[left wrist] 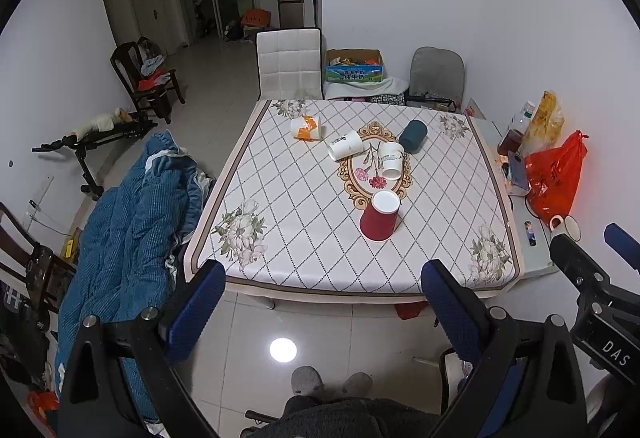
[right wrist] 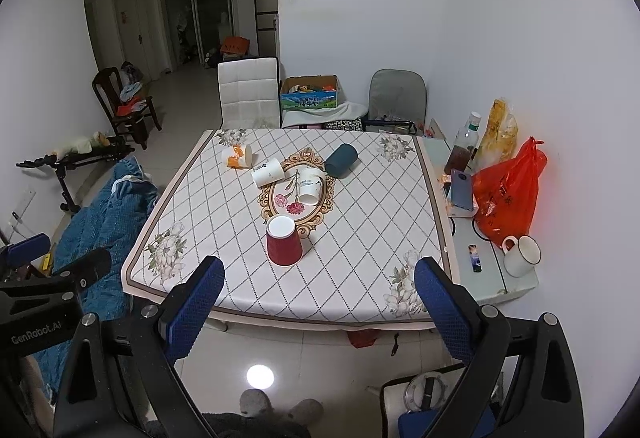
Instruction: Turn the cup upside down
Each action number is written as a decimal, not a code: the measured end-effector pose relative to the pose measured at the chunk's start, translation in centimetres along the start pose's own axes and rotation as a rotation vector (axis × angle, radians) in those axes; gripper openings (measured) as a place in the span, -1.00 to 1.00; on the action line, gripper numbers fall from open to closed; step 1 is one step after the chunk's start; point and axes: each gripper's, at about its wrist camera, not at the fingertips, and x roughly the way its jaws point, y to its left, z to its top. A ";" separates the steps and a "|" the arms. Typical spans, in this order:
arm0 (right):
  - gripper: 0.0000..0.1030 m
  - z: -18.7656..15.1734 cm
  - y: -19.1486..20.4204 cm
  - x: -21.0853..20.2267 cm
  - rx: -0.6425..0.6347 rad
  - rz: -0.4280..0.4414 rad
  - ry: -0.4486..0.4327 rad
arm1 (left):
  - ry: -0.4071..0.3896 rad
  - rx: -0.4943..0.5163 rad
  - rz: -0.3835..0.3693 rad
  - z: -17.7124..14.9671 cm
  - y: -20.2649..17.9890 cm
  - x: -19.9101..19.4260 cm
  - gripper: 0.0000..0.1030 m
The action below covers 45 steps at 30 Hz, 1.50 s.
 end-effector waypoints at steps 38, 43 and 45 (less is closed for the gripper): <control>0.96 -1.3 0.3 -0.1 0.053 -0.009 0.017 | -0.014 0.024 -0.017 0.3 1.1 -0.9 0.99; 0.96 -1.2 0.2 0.0 0.053 -0.010 0.017 | -0.016 0.022 -0.016 0.2 1.1 -0.8 0.99; 0.96 -1.2 0.2 0.0 0.055 -0.010 0.017 | -0.015 0.022 -0.017 0.2 1.1 -0.8 0.99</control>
